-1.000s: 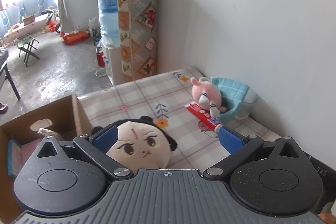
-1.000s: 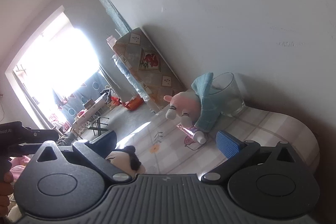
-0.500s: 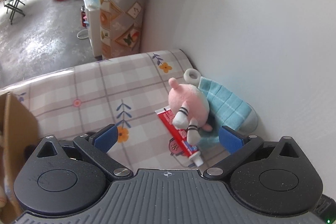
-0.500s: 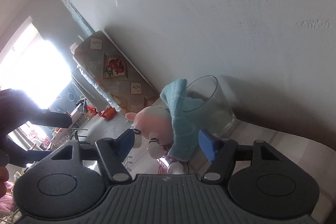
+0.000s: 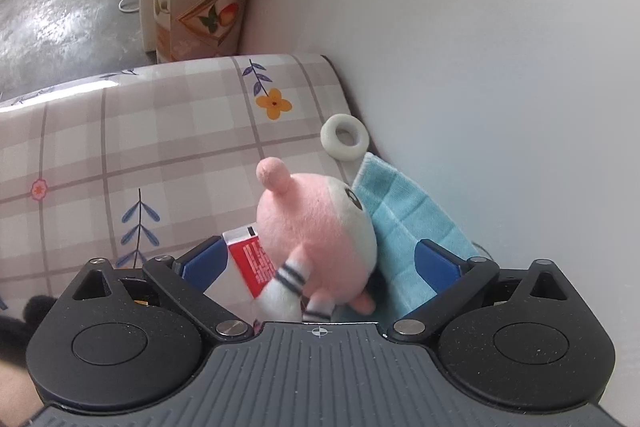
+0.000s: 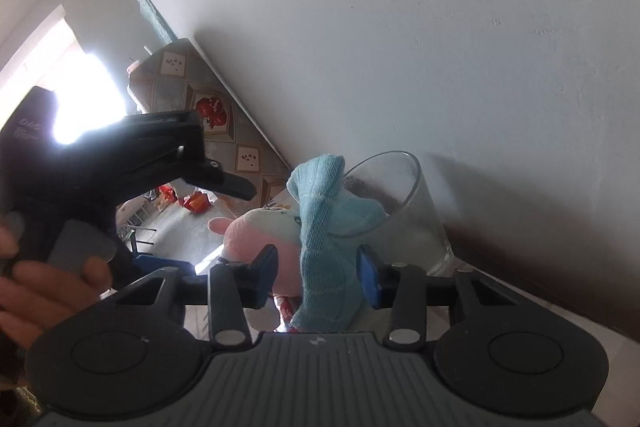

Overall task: Organize soft objects
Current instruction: 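Grasp the pink plush pig with the left tool while the right tool grasps the blue towel, then lift the pink pig and blue towel and carry them toward the box, then lower the pig and towel into the box and open both tools, then move both tools back over the bed toward the toothpaste and tape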

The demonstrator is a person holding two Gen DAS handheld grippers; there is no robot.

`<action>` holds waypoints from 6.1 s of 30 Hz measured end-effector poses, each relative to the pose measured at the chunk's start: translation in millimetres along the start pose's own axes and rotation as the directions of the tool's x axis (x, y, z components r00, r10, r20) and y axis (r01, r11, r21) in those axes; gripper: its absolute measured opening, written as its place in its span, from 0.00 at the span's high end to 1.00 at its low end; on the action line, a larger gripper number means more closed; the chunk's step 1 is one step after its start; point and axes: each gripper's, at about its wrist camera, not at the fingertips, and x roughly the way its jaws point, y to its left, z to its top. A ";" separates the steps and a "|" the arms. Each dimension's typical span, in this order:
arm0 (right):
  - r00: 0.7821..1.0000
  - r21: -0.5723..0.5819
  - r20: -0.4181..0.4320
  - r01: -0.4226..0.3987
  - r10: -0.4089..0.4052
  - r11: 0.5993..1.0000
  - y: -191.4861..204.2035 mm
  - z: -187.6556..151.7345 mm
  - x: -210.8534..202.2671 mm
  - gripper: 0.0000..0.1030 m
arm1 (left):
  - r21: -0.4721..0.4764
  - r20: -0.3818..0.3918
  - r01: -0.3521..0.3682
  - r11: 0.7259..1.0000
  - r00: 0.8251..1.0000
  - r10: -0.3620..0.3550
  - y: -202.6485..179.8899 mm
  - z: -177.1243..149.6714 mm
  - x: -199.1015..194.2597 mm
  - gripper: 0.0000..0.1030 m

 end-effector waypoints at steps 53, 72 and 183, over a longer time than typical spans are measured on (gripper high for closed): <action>0.865 0.295 -0.424 -0.150 0.270 0.944 -20.0 -76.7 -109.4 0.90 | -0.219 0.466 0.233 0.947 0.878 -0.108 158.7 -231.6 -292.2 0.42; 0.871 0.008 -0.485 -0.082 0.075 0.997 24.4 -65.6 -58.5 0.37 | -0.298 0.572 0.242 0.923 0.820 -0.031 254.0 -300.2 -357.2 0.41; 0.849 -0.320 -0.347 -0.506 0.397 0.801 209.4 -109.8 -187.2 0.00 | -0.015 0.426 -0.384 0.923 0.833 0.354 253.3 -264.8 -338.6 0.00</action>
